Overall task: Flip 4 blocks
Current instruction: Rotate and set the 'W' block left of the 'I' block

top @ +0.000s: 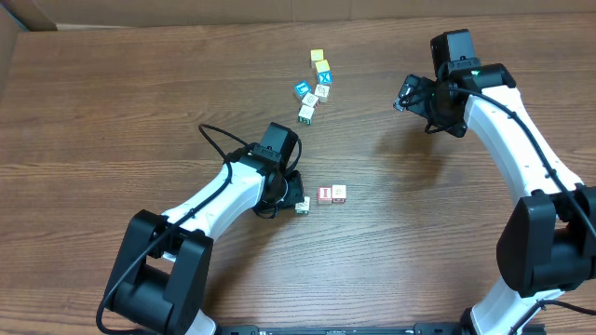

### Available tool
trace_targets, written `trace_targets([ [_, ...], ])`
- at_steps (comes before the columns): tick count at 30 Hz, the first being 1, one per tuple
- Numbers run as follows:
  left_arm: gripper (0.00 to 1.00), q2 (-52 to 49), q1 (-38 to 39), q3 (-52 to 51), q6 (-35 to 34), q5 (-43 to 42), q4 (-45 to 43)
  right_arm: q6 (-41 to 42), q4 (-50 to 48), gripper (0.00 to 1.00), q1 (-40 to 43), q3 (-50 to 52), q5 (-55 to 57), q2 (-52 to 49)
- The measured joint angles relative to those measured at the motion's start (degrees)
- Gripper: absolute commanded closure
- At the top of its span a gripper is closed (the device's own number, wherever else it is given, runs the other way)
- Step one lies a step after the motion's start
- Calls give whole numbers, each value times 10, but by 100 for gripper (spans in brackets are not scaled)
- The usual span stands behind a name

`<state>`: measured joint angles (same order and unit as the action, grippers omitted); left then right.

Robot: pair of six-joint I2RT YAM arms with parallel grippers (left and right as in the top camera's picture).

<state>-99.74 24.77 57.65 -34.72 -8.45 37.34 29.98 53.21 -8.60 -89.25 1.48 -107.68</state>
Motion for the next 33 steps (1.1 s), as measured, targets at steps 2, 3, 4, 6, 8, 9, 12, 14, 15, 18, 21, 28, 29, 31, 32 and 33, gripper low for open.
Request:
trace_targets([
  [2, 94, 0, 0, 0, -2, -3, -2, 0, 0, 0, 0, 0, 0, 0],
  [3, 94, 0, 0, 0, -2, -7, -4, 0, 0, 0, 0, 0, 0, 0],
  [4, 95, 0, 0, 0, -3, -10, -6, 0, 0, 0, 0, 0, 0, 0],
  [6, 96, 0, 0, 0, -3, -17, -10, 0, 0, 0, 0, 0, 0, 0],
  [8, 96, 0, 0, 0, -3, -19, -12, 0, 0, 0, 0, 0, 0, 0],
  [9, 96, 0, 0, 0, -3, -20, -14, 0, -1, 0, 0, 0, 0, 0],
  [12, 96, 0, 0, 0, -3, -21, -18, 0, 0, 0, 0, 0, 0, 0],
  [14, 96, 0, 0, 2, 2, -21, -12, 0, 0, 0, 0, 0, 0, 0],
  [15, 96, 0, 0, 4, 3, -21, -7, 0, 0, 0, 0, 0, 0, 0],
  [18, 96, 0, 0, 27, 7, -16, 32, 0, 0, 0, 0, 0, 0, 0],
  [21, 96, 0, 0, 64, 21, -10, 76, 0, 0, 0, 0, 0, 0, 0],
  [28, 96, 0, 24, 80, 38, -1, 154, 0, 0, 0, 0, 0, 0, 0],
  [29, 96, 0, 31, 78, 38, 1, 159, 0, 0, 0, 0, 0, 0, 0],
  [31, 96, 0, 39, 71, 38, 1, 163, 0, 0, 0, 0, 0, 0, 0],
  [32, 96, 0, 43, 66, 38, 1, 165, 0, 0, 0, 0, 0, 0, 0],
  [33, 96, 0, 49, 59, 38, 1, 164, 0, 0, 0, 0, 0, 0, 0],
])
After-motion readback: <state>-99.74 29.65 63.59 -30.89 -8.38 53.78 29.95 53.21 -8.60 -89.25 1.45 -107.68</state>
